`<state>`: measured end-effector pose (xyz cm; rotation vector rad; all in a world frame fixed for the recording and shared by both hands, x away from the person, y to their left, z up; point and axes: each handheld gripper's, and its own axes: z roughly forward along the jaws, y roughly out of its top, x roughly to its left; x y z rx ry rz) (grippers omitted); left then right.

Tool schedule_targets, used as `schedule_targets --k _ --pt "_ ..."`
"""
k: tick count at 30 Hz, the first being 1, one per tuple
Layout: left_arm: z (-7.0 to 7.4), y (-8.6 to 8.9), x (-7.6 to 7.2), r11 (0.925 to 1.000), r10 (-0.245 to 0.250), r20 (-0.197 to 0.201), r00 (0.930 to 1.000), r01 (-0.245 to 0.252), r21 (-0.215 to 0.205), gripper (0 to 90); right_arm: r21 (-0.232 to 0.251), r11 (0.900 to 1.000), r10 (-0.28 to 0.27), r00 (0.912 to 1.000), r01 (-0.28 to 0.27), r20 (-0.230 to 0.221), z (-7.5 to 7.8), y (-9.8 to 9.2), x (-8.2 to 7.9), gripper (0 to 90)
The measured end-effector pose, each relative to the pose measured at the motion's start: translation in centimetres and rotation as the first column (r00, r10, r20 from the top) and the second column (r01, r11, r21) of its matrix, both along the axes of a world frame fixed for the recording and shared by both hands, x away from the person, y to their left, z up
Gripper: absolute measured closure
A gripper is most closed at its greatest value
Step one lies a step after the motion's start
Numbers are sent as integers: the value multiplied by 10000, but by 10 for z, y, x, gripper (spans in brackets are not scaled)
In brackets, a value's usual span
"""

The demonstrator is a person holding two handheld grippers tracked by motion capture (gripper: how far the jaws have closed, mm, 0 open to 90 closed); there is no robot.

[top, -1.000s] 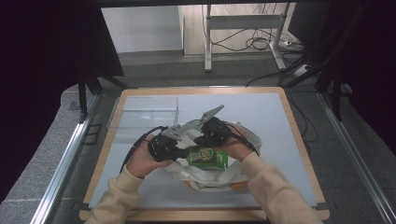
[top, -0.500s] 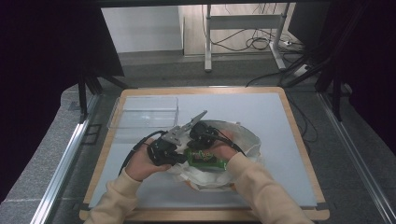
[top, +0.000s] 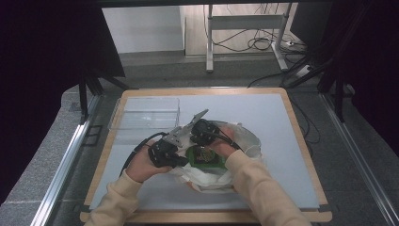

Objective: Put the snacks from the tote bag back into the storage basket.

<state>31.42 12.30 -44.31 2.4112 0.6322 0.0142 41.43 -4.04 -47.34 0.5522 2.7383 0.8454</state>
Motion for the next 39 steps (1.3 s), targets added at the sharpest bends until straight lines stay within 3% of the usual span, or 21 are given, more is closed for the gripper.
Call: schedule_targets --k 13,21,25,27,33,39 --pt "-6 0 2 9998 143 -279 9995 -146 -105 895 246 9978 -621 9979 617 185 5 0 17 890" --pt "-8 -2 2 9997 -187 -305 9994 192 170 895 418 9952 -898 9954 884 319 1 -2 26 890" --pt "-9 -3 1 10000 -15 -368 9993 14 -8 894 536 9949 -870 9960 858 206 2 -4 25 890" --pt "-9 -1 2 9999 -87 -330 9994 91 101 891 691 9941 -818 9964 832 -227 5 -6 21 890" --pt "-8 -1 1 10000 36 -351 9994 -37 -13 889 136 9988 -468 9988 470 -120 19 -18 2 890" --pt "-8 -1 1 10000 38 -357 9994 -38 2 889 -674 9962 -574 9982 560 -197 16 -38 -7 889"
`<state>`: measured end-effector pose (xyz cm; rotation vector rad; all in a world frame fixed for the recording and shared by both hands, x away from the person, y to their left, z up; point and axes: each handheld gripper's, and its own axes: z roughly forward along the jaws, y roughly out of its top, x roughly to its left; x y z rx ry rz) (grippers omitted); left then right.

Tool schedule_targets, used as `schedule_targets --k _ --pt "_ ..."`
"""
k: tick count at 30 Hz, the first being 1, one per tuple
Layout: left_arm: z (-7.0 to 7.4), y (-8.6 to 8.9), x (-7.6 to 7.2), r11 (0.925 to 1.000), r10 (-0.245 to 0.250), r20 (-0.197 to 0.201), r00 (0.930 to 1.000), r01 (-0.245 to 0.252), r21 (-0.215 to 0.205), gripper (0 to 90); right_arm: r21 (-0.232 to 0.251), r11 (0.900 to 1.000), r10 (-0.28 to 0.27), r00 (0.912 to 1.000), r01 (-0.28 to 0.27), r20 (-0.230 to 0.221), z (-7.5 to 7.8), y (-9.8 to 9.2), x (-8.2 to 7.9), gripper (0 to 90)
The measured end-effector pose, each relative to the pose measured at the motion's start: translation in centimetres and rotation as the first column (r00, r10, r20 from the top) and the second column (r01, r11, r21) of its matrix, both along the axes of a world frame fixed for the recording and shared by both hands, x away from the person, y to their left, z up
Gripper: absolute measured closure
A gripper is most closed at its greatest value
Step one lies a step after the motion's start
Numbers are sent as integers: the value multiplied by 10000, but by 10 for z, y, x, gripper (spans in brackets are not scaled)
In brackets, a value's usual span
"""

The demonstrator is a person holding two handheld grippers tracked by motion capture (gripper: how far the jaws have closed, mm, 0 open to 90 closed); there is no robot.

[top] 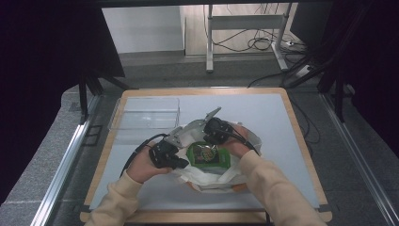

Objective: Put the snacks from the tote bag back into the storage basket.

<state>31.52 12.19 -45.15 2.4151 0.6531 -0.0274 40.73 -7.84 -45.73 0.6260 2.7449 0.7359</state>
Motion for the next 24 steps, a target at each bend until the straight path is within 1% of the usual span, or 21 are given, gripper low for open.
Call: schedule_targets --k 1,3,6,8,9,11,13,15,17,19,24 --pt "0 0 0 10000 16 -3 10000 -16 19 889 -124 9999 -42 10000 42 22 0 -3 -1 890" --pt "1 1 2 9995 -201 47 9998 200 249 889 -408 9990 -159 9999 160 40 0 -10 -2 889" --pt "0 1 2 9994 -227 44 9997 225 272 888 -750 9968 -276 9996 276 17 -1 -19 -1 889" --pt "0 0 2 9995 -178 33 9998 177 252 888 -1018 9945 -252 9997 248 -34 -3 -24 -1 889" --pt "0 1 2 9994 -204 41 9998 203 279 888 -1278 9916 -211 9998 203 -50 -4 -26 -2 890" --pt "0 1 2 9995 -184 31 9998 183 258 888 -1622 9866 -177 9998 183 52 -8 -28 -4 889" --pt "0 1 2 9995 -182 39 9998 181 264 889 -1756 9841 -265 9996 277 93 -10 -31 -3 890" --pt "0 1 2 9997 -130 21 9999 130 199 889 -2012 9787 -368 9991 400 197 -13 -33 -3 890" --pt "-1 0 1 10000 19 -12 10000 -19 28 889 -2136 9759 -408 9988 455 265 -16 -34 -1 889" --pt "-1 1 1 10000 15 -12 10000 -15 35 889 -2307 9714 -455 9978 555 484 -19 -35 1 889" --pt "-1 2 1 10000 0 -57 10000 0 23 889 -2270 9696 -714 9930 913 943 -19 -40 10 890"
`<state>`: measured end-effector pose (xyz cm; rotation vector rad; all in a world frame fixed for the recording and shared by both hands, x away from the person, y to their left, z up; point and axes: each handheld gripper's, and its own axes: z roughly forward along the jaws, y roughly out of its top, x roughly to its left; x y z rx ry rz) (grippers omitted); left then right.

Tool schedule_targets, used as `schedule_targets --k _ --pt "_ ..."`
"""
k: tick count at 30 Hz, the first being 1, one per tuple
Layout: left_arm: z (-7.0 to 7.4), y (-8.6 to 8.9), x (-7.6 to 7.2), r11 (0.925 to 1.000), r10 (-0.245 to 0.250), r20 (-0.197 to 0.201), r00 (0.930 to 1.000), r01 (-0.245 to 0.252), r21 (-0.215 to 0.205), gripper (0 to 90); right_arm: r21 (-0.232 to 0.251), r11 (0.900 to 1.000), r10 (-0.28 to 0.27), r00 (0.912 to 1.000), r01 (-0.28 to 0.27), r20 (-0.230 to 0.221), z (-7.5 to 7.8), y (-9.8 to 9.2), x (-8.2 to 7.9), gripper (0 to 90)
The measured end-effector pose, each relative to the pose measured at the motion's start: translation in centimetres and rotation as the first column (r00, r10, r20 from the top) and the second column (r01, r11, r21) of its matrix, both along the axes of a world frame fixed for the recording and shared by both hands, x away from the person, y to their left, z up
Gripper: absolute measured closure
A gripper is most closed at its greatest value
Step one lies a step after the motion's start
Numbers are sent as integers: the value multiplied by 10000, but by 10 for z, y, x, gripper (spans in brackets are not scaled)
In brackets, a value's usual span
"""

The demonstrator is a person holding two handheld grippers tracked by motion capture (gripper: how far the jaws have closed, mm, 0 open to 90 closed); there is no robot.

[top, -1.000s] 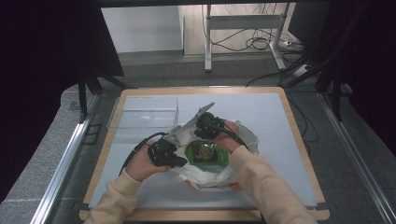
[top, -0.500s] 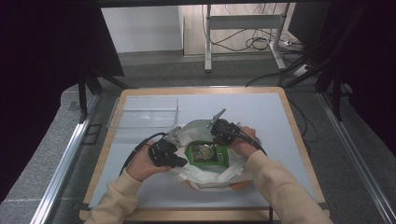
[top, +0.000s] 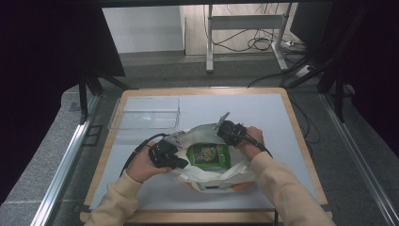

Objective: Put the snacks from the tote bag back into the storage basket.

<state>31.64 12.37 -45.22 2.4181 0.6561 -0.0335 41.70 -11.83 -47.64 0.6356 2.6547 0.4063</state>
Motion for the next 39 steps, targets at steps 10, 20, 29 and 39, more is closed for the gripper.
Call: schedule_targets --k 10,20,29,39 --pt "-1 0 0 9998 -147 -66 9999 147 94 891 336 9987 -399 9990 391 214 3 -4 15 890" --pt "-2 0 1 9998 -185 -125 9998 186 102 893 510 9963 -705 9975 699 109 6 -1 30 890" --pt "-2 1 2 9991 -314 -75 9995 316 299 893 967 9938 -548 9985 547 -16 12 -3 21 890" --pt "-1 0 0 10000 -23 -75 10000 23 13 893 2419 9695 532 9971 -385 -544 32 5 -22 890"
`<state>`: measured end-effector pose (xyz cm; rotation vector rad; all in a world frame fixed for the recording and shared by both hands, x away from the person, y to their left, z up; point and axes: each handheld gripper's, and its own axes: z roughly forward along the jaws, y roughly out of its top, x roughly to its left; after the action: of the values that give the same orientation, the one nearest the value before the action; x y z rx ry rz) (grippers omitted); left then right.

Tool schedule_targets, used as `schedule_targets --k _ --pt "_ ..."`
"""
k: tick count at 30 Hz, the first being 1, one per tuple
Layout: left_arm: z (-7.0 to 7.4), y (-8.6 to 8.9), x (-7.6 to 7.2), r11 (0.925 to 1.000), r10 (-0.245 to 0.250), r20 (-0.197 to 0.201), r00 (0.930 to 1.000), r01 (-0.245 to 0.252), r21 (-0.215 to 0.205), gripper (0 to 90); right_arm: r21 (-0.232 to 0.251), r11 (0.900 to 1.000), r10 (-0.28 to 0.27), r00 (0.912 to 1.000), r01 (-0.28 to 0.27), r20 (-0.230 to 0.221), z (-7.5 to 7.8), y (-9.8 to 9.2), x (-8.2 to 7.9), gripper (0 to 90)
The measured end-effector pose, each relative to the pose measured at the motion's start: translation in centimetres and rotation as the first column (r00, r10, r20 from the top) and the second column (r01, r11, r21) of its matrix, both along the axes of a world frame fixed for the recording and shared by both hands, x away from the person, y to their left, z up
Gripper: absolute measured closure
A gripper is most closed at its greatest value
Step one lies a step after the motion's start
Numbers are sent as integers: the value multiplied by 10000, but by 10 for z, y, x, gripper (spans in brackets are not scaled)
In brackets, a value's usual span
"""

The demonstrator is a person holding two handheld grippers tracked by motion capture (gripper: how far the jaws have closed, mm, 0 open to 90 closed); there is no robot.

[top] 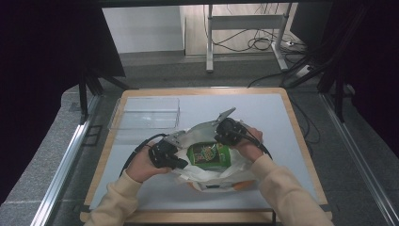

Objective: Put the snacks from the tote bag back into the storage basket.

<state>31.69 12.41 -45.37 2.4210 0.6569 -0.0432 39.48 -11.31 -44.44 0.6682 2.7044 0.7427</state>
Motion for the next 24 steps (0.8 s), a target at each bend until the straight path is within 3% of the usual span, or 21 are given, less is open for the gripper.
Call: schedule_targets --k 6,9,24 --pt "1 2 1 10000 -2 44 10000 2 51 891 394 9935 1094 9914 -1068 -720 -3 17 -30 890" --pt "0 1 1 10000 74 26 10000 -74 45 891 221 9856 1687 9824 -1674 -802 -5 28 -43 889" --pt "-2 2 2 9998 175 -81 9998 -175 46 891 -89 9524 3000 9419 -3048 -1509 -23 57 -77 889"
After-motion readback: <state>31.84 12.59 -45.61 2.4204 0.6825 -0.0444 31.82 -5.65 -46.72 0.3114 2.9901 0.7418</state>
